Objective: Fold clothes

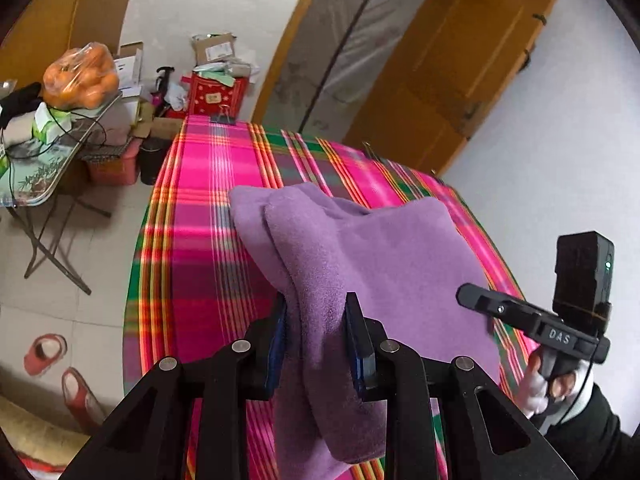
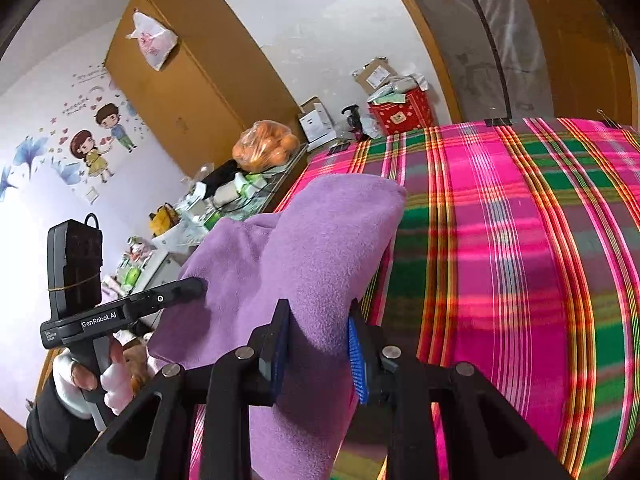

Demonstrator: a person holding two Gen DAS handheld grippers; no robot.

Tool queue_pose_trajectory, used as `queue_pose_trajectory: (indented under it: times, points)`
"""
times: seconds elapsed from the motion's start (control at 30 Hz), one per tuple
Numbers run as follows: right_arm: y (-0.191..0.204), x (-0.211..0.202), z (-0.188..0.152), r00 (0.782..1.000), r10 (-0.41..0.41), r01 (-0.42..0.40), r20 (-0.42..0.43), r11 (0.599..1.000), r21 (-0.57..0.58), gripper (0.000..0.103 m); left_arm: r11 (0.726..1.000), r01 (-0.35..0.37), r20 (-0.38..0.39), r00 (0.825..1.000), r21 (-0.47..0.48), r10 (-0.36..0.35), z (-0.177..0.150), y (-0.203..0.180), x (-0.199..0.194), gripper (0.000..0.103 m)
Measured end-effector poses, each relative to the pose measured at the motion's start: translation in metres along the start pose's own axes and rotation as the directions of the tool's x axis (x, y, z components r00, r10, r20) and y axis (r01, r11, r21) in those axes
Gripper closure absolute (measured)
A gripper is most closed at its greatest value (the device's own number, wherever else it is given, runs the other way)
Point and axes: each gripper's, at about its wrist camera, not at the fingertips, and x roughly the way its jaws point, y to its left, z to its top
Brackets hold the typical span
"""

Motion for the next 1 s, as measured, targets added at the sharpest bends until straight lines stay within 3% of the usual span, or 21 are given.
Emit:
queue_pose_trajectory:
  times: [0.1,0.2,0.37,0.47,0.6,0.67,0.73,0.8,0.87,1.0]
  points:
    - [-0.007,0.020,0.011,1.000,-0.024,0.024,-0.016,1.000,-0.010,0.073,1.000,-0.026,-0.014,1.000,-0.013,0.026,0.006,0.014,0.026,0.075]
    - [-0.024,0.045,0.009,0.992,-0.095,0.097,-0.078,0.995,0.024,0.071,0.996,-0.055,-0.128,0.991,-0.077,0.045,-0.005,0.041,0.052,0.074]
    - [-0.035,0.036,-0.004,0.992,-0.114,0.117,-0.058,0.992,0.052,0.070,0.990,0.010,-0.138,0.990,-0.142,-0.030,-0.018,0.069,0.037,0.068]
    - [-0.019,0.013,-0.010,0.992,-0.130,0.130,0.005,0.992,-0.004,0.070,0.993,-0.027,-0.115,0.993,-0.118,0.013,-0.021,0.067,0.018,0.070]
    - [0.010,0.000,-0.028,0.986,-0.164,0.167,0.033,0.980,-0.112,0.072,1.000,0.013,-0.074,0.997,0.005,-0.012,-0.029,0.031,-0.005,0.070]
    - [0.016,0.004,-0.039,0.982,-0.188,0.187,0.010,0.972,-0.140,0.073,0.996,0.000,-0.080,0.997,0.094,0.008,-0.035,0.010,-0.005,0.070]
    - [0.011,0.015,-0.050,0.973,-0.228,0.220,-0.048,0.966,-0.137,0.075,0.985,-0.057,-0.144,0.986,0.161,0.081,-0.048,0.001,0.011,0.070]
    - [0.006,0.025,-0.058,0.956,-0.277,0.265,-0.092,0.956,-0.128,0.075,0.984,-0.095,-0.191,0.974,0.151,0.123,-0.059,0.008,0.026,0.070]
    - [0.002,0.024,-0.066,0.951,-0.290,0.278,-0.104,0.953,-0.117,0.075,0.986,-0.090,-0.175,0.978,0.137,0.114,-0.062,0.016,0.024,0.070]
    - [0.007,0.006,-0.071,0.956,-0.288,0.279,-0.053,0.951,-0.134,0.077,0.993,-0.084,-0.189,0.977,0.078,0.097,-0.063,0.028,0.018,0.070]
